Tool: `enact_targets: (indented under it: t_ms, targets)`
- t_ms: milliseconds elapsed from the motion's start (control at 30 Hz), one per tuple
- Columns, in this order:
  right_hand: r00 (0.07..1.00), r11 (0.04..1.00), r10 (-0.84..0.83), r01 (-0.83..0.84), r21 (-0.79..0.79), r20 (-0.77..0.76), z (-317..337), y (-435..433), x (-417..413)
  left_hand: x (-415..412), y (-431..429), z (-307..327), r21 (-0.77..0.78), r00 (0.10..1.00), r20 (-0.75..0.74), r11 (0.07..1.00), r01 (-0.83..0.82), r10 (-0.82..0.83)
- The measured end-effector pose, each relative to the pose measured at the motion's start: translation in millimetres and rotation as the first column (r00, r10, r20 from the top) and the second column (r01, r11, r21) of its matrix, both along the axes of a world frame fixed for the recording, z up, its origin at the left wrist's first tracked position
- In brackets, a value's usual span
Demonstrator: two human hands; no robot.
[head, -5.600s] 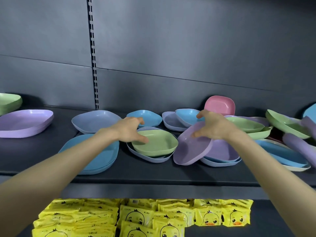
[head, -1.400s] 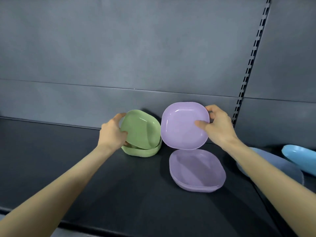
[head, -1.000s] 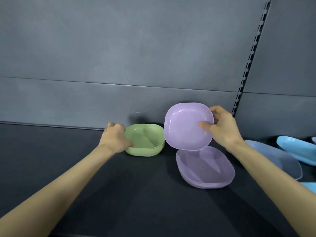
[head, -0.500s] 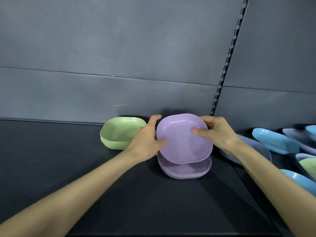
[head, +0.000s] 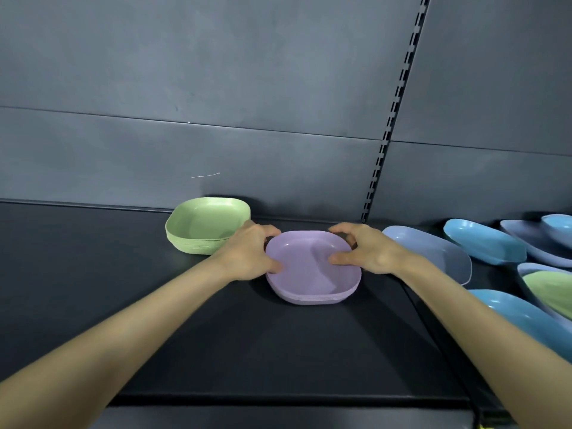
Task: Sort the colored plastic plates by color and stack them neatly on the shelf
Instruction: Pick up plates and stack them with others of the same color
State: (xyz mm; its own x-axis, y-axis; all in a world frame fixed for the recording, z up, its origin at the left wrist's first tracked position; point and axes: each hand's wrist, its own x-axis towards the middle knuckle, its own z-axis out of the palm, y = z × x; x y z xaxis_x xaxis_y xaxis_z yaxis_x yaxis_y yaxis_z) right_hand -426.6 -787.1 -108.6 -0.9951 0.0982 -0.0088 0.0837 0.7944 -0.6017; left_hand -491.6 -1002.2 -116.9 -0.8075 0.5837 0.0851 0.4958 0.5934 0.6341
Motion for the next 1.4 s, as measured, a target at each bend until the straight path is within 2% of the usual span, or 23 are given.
enact_targets:
  t_ms: [167, 367, 467, 533, 633, 767, 933, 1133, 1400]
  targets:
    - [1.000, 0.999, 0.018, -0.019, 0.037, 0.010, -2, -1, 3, 2, 1, 0, -0.008, 0.996, 0.080, 0.999, 0.031, -0.031]
    - [0.999, 0.981, 0.016, -0.024, 0.194, 0.044, 3, -8, 7, -1, -3, 7, -0.056, 0.998, 0.037, 0.997, 0.048, -0.046]
    - [0.999, 0.963, -0.030, 0.021, 0.269, 0.029, 11, -13, 11, 1, -2, 11, -0.128, 0.998, -0.025, 0.990, 0.061, -0.064]
    - [0.999, 0.953, -0.042, 0.035, 0.300, 0.016, 20, -13, 17, 4, -2, 19, -0.177, 0.990, -0.118, 0.983, 0.056, -0.077]
    - [0.996, 0.934, -0.069, 0.084, 0.348, -0.055, 42, -7, 31, 9, 1, 40, -0.171, 0.955, -0.274, 0.983, 0.068, -0.114]
    - [0.981, 0.888, -0.113, 0.171, 0.427, -0.158, 76, 9, 61, 26, 18, 74, -0.208, 0.887, -0.409, 0.968, 0.137, -0.214]
    - [0.941, 0.825, -0.198, 0.311, 0.472, -0.274, 106, 36, 110, 63, 50, 106, -0.167, 0.770, -0.576, 0.962, 0.216, -0.273]
    - [0.909, 0.764, -0.255, 0.398, 0.508, -0.329, 108, 84, 185, 127, 112, 106, -0.131, 0.700, -0.644, 0.946, 0.298, -0.309]
    - [0.922, 0.778, -0.255, 0.375, 0.504, -0.293, 91, 167, 282, 210, 194, 77, -0.127, 0.735, -0.602, 0.946, 0.297, -0.311]
